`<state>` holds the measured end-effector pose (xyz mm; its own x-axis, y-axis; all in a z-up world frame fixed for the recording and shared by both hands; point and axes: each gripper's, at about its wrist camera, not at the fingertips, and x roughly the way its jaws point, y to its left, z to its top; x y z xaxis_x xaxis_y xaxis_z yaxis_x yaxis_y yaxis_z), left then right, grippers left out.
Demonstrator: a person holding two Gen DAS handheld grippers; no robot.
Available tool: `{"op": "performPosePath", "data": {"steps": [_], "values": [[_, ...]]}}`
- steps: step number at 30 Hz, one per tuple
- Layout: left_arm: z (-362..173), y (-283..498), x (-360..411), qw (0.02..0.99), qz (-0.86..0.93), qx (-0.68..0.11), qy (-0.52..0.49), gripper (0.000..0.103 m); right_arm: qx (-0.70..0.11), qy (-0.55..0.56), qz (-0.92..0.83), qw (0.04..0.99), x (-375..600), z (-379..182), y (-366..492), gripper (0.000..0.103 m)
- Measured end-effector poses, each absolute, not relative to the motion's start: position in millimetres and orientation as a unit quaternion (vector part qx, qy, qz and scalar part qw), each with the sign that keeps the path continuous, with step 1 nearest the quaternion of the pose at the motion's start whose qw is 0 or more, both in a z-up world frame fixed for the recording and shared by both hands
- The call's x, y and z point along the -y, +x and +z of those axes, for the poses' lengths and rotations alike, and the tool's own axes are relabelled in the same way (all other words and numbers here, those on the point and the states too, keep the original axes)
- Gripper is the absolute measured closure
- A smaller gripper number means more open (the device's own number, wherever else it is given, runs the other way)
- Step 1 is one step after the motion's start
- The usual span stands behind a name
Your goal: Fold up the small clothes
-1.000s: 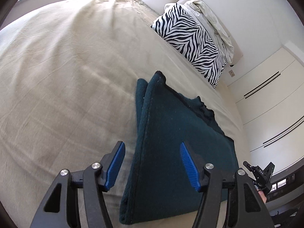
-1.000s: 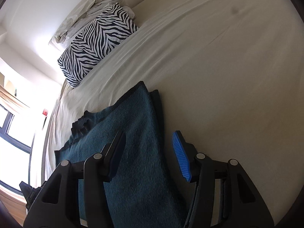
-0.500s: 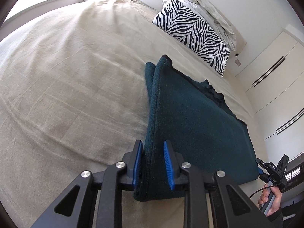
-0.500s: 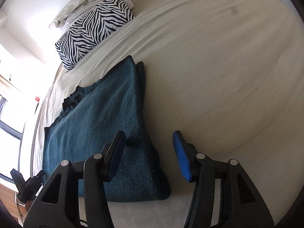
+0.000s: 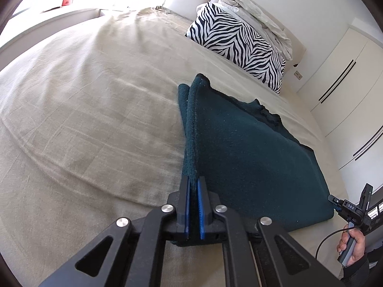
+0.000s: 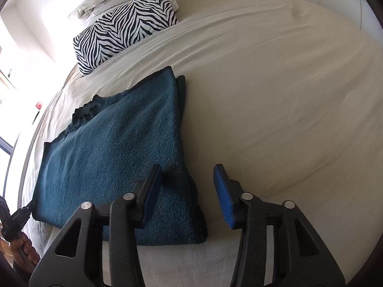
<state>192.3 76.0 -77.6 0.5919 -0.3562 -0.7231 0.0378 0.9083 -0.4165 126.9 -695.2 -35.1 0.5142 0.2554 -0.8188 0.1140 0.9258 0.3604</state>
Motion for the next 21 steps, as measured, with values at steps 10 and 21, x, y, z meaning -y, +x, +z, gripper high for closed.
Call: {"op": "performPosePath", "data": {"steps": [10,21], "values": [[-75.4,185.8,-77.5,0.878,-0.114,-0.430,-0.179,0.096,-0.486,0.156,0.038,0.859,689.6,-23.6,121.2,0.097],[-81.6,186.9,-78.9,0.871,-0.117,-0.439,-0.184,0.096,-0.469,0.225,0.040,0.853,720.2,-29.2,112.1,0.041]]}}
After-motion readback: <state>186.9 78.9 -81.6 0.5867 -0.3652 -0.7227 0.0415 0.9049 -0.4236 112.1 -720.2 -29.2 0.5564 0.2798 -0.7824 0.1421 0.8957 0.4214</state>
